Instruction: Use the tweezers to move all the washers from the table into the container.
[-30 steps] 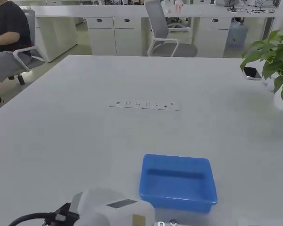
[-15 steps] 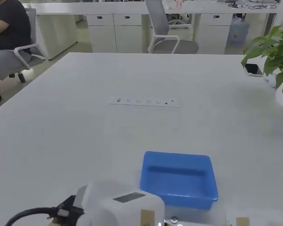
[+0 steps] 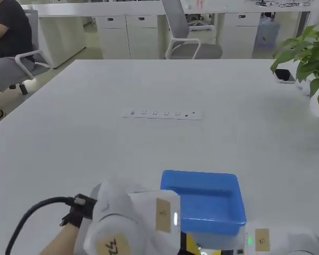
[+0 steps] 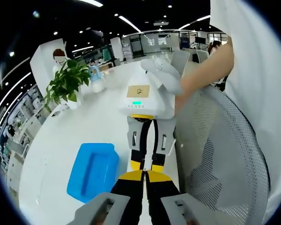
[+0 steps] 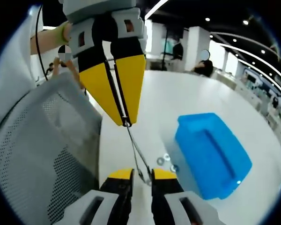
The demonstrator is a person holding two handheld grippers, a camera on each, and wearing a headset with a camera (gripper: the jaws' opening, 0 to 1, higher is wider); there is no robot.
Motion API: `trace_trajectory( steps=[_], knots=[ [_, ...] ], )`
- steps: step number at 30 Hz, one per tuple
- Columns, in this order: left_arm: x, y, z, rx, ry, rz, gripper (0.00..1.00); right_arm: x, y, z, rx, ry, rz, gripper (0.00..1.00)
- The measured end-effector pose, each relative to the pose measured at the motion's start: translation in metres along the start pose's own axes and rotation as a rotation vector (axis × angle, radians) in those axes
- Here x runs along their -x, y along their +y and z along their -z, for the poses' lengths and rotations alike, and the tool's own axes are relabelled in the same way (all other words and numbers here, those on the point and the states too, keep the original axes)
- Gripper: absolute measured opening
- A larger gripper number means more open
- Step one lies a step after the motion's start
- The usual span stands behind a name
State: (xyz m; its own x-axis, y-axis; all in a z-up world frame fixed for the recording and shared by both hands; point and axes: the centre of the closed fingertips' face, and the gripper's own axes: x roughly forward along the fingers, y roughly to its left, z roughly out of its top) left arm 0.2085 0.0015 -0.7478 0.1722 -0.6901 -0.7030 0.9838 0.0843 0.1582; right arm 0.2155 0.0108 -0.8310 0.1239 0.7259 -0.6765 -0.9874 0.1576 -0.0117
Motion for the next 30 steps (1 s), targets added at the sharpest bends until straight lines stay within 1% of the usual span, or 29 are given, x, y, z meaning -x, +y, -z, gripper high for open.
trace_trajectory(
  steps=[1, 4, 5, 6, 7, 8, 9, 11, 14, 15, 16, 17, 19, 20, 21, 22, 23, 24, 25, 26, 27, 28, 30],
  knots=[
    [-0.001, 0.002, -0.001, -0.006, -0.004, 0.006, 0.0, 0.0, 0.0, 0.0, 0.001, 0.0, 0.001, 0.13],
    [-0.004, 0.004, -0.004, 0.019, -0.007, 0.049, 0.0, 0.003, 0.0, -0.001, -0.005, 0.003, 0.002, 0.14],
    [-0.004, 0.002, -0.004, 0.049, -0.005, 0.077, 0.0, 0.005, 0.0, -0.005, -0.018, -0.01, 0.003, 0.13],
    [-0.005, 0.008, -0.004, 0.045, -0.004, 0.07, 0.0, 0.007, -0.001, -0.011, -0.049, -0.041, 0.004, 0.14],
    [-0.005, 0.01, -0.004, 0.045, -0.002, 0.068, 0.0, 0.009, -0.002, -0.015, -0.063, -0.058, 0.003, 0.14],
    [-0.006, 0.012, -0.004, 0.047, 0.003, 0.076, 0.0, 0.013, -0.005, -0.02, -0.075, -0.078, 0.01, 0.15],
    [-0.006, 0.012, -0.004, 0.05, 0.004, 0.082, 0.0, 0.015, -0.006, -0.023, -0.083, -0.088, 0.009, 0.15],
    [-0.007, 0.017, -0.004, 0.053, 0.006, 0.084, 0.0, 0.018, -0.009, -0.028, -0.098, -0.105, 0.01, 0.13],
    [-0.009, 0.02, -0.005, 0.081, 0.003, 0.095, 0.0, 0.016, -0.012, -0.027, -0.11, -0.089, 0.01, 0.09],
    [-0.01, 0.02, -0.004, 0.105, 0.004, 0.103, 0.0, 0.015, -0.013, -0.023, -0.106, -0.067, 0.013, 0.07],
    [-0.012, 0.019, -0.003, 0.125, 0.001, 0.111, 0.0, 0.014, -0.01, -0.021, -0.107, -0.055, 0.002, 0.05],
    [-0.013, 0.019, -0.003, 0.132, -0.003, 0.113, 0.0, 0.014, -0.011, -0.02, -0.109, -0.052, 0.009, 0.05],
    [-0.014, 0.018, -0.002, 0.169, -0.019, 0.103, 0.0, 0.014, -0.011, -0.018, -0.116, -0.041, 0.006, 0.05],
    [-0.014, 0.019, 0.0, 0.195, -0.029, 0.086, 0.0, 0.013, -0.011, -0.017, -0.11, -0.032, 0.007, 0.04],
    [-0.013, 0.02, 0.0, 0.219, -0.042, 0.072, 0.02, 0.012, -0.01, -0.013, -0.11, -0.009, 0.006, 0.04],
    [-0.011, 0.022, 0.0, 0.257, -0.063, 0.051, 0.05, 0.01, -0.009, -0.007, -0.095, 0.019, 0.008, 0.04],
    [-0.009, 0.024, 0.001, 0.284, -0.075, 0.036, 0.06, 0.011, -0.009, -0.006, -0.095, 0.017, 0.022, 0.04],
    [-0.006, 0.025, 0.002, 0.308, -0.086, 0.021, 0.07, 0.01, -0.01, -0.008, -0.096, 0.003, 0.02, 0.04],
    [-0.002, 0.024, 0.005, 0.331, -0.101, 0.01, 0.07, 0.009, -0.01, -0.009, -0.113, -0.004, 0.019, 0.04],
    [0.001, 0.024, 0.007, 0.347, -0.111, -0.002, 0.07, 0.012, -0.01, -0.008, -0.112, -0.007, 0.024, 0.04],
    [0.006, 0.026, 0.011, 0.366, -0.119, -0.038, 0.08, 0.012, -0.011, -0.008, -0.117, -0.011, 0.028, 0.04],
    [0.007, 0.027, 0.013, 0.375, -0.123, -0.052, 0.09, 0.012, -0.011, -0.008, -0.132, -0.018, 0.026, 0.03],
    [0.018, 0.028, 0.022, 0.436, -0.149, -0.107, 0.1, 0.013, -0.013, -0.007, -0.142, -0.025, 0.033, 0.03]
  ],
)
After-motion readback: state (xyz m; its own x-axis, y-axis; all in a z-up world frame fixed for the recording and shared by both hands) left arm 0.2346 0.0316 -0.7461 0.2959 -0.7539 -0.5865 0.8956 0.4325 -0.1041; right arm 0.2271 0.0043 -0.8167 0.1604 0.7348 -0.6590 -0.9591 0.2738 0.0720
